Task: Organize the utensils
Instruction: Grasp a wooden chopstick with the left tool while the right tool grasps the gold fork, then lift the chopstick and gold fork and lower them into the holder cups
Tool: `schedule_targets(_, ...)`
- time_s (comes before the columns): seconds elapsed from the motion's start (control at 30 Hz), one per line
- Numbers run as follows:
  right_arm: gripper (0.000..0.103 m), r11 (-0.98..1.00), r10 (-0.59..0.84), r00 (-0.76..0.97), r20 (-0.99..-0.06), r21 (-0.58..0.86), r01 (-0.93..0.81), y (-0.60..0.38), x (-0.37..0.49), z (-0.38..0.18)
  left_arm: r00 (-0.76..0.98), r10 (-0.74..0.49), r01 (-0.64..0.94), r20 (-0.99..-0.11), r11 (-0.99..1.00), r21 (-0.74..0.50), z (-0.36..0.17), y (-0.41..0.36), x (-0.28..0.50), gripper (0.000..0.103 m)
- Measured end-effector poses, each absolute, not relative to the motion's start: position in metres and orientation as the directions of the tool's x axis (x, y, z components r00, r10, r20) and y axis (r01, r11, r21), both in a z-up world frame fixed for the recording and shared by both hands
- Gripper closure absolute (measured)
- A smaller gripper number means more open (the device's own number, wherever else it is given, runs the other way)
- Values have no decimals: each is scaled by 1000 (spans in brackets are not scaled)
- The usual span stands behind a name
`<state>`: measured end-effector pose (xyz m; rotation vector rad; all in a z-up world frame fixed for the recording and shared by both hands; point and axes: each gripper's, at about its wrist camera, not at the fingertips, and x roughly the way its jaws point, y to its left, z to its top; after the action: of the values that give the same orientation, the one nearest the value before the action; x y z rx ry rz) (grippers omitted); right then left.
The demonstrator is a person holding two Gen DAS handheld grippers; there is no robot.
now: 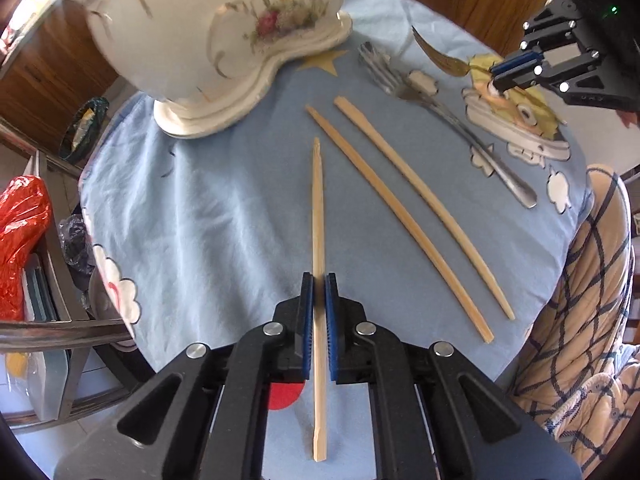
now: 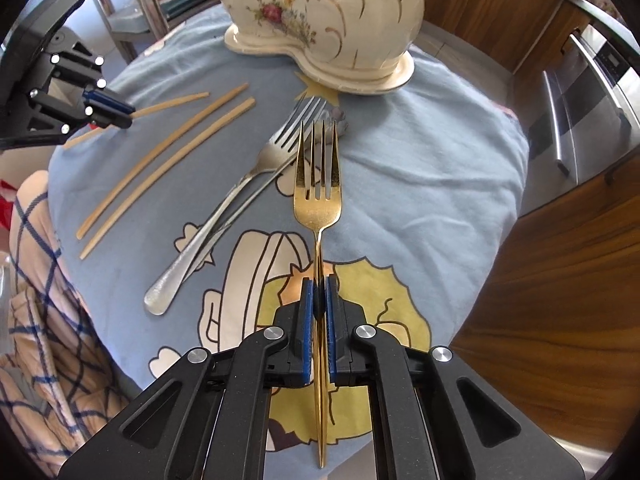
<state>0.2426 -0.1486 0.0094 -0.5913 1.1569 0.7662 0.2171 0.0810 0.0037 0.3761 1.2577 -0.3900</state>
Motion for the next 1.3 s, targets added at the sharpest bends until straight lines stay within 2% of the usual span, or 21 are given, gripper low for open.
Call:
schedule_targets(0.2,96,645,329,276,-903,1,-764,-162,239,32,401,-164,437,-901,899,31,35,91,192,98)
schedule_targets(0.37,96,658,449,341,-826,47,-752,-172,230,53,546,-313,414,-777,907,-75,67,98,171,98)
schedule_targets(0.57,96,662,553,381,-741,113,-741,-175,222,66,693,-371,355,-618,922,-156,83,105,165,98)
schedule_targets(0.87,96,672,622,417,-663,179,-719,-179,220,67,801,-365,311,-475,931,-190,86,100,157,98)
schedule_targets(1.3,96,693,662,515,-545,185,-696,-179,229,88,858,-309,247,-409,949,-198,88,97,172,98)
